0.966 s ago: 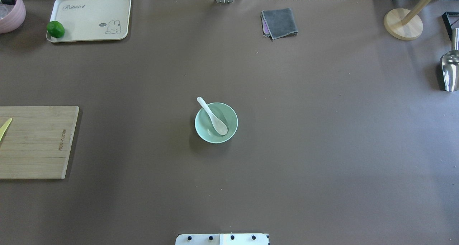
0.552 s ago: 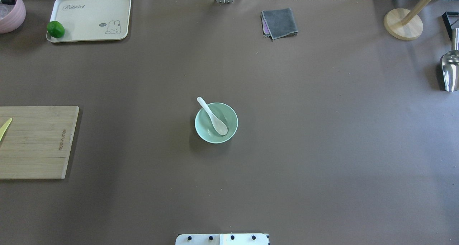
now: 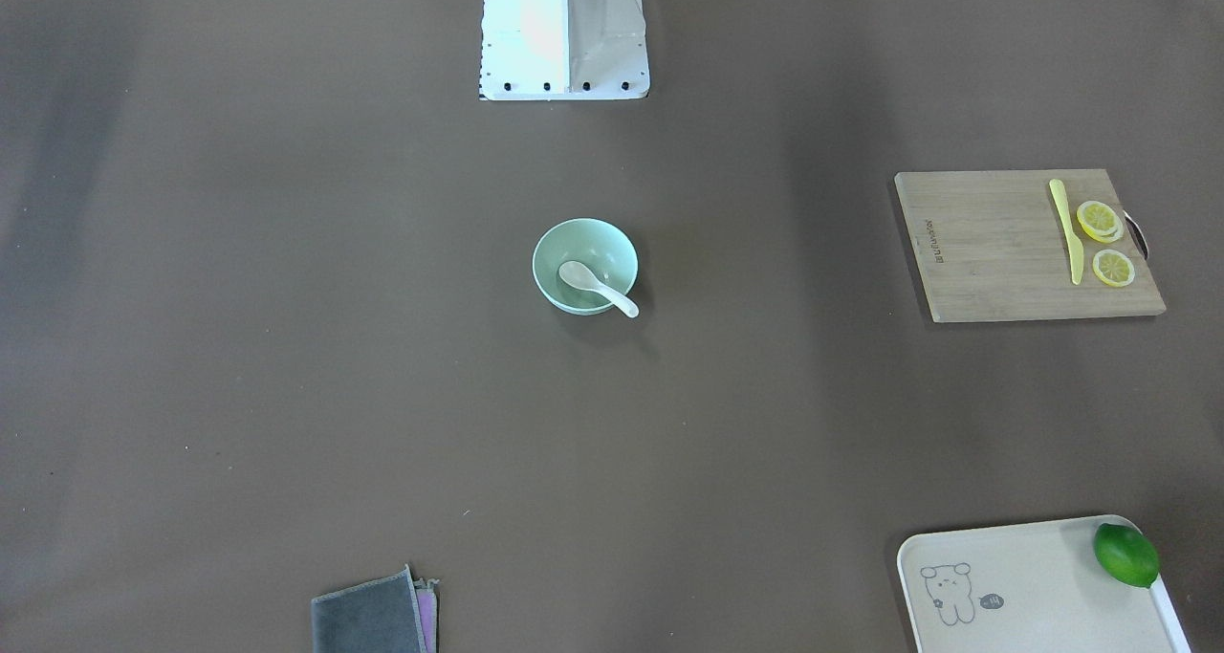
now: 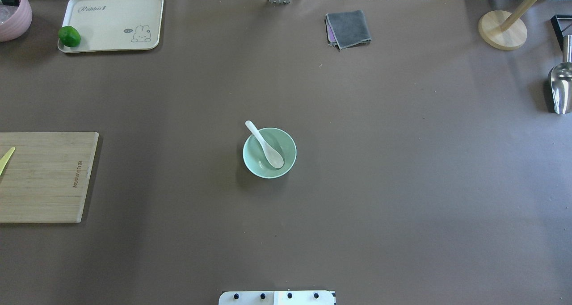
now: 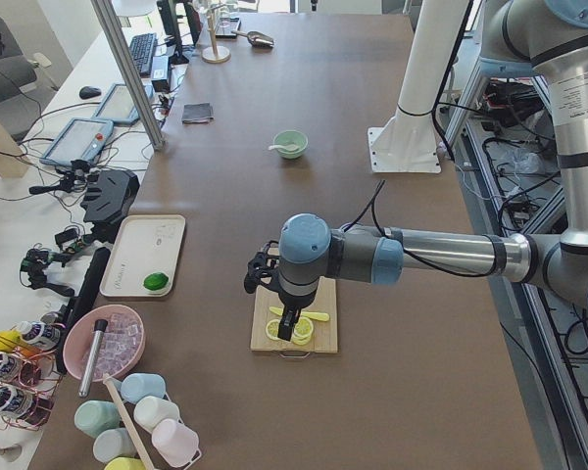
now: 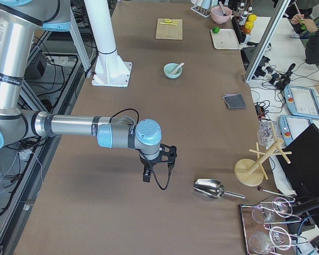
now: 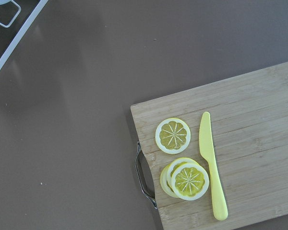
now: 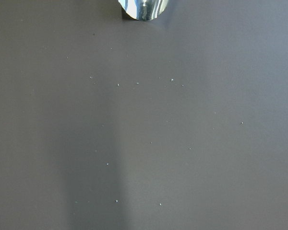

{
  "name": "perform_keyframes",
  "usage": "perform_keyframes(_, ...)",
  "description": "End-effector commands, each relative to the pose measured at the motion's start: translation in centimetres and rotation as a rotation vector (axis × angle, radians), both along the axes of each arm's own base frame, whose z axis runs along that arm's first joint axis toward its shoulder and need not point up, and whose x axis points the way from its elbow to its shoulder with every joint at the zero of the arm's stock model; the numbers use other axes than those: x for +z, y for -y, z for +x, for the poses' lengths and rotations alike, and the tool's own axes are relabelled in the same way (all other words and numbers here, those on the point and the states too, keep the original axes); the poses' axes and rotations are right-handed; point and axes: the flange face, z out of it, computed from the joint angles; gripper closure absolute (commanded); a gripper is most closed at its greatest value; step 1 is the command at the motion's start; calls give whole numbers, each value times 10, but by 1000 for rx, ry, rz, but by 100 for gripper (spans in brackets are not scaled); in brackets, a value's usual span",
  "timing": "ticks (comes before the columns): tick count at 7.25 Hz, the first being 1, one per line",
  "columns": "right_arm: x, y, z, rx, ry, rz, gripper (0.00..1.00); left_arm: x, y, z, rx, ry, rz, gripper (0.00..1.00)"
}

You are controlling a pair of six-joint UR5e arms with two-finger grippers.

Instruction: Place spoon in bowl

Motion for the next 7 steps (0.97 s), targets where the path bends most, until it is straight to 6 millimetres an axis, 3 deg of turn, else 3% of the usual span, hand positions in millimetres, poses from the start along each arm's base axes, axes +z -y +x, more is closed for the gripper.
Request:
perform_keyframes(1, 0, 0, 0, 0, 0, 0, 0, 3, -4, 0, 0, 1, -6, 1)
perform_keyframes(7, -2, 0, 0, 0, 2, 3, 0, 6, -11, 1, 1, -7, -15, 1)
